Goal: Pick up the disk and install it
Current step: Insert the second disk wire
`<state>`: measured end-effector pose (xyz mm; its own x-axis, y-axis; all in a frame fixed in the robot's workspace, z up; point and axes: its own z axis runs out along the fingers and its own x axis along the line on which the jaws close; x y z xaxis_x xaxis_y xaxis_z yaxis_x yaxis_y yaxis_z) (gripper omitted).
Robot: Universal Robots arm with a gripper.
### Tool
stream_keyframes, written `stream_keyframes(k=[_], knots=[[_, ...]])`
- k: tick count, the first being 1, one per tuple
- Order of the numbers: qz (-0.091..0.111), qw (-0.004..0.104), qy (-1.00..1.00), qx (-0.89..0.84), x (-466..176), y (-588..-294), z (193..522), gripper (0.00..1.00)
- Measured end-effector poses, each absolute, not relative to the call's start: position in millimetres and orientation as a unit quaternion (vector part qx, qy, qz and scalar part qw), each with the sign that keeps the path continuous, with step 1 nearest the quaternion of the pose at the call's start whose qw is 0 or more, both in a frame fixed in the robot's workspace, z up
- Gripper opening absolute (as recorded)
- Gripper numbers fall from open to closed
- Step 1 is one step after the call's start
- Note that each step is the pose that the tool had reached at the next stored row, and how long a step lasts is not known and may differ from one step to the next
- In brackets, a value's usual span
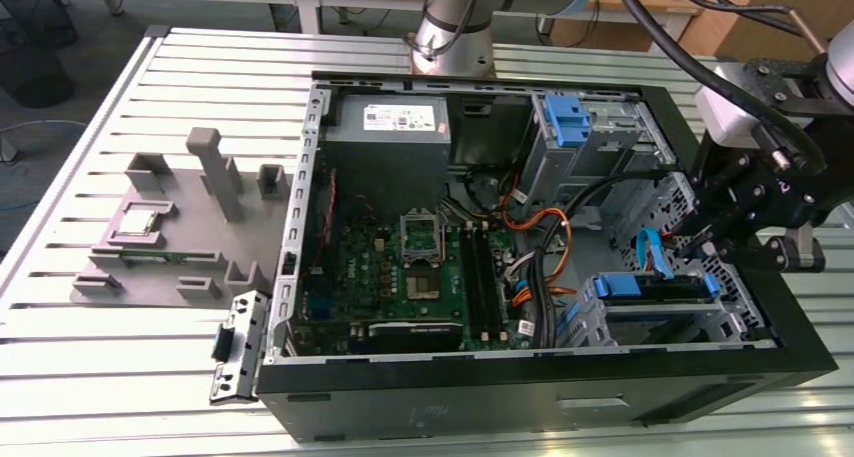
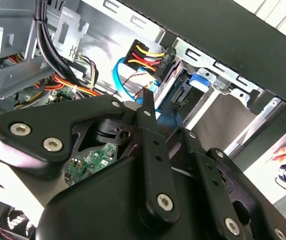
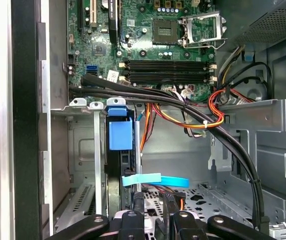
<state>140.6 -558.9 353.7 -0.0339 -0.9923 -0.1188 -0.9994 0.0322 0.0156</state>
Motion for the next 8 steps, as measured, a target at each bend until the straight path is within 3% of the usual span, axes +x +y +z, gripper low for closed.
stream_keyframes(k=[8], knots=[[0.047, 0.037, 0.717, -0.694, 145.6, -559.0, 353.4, 0.29]])
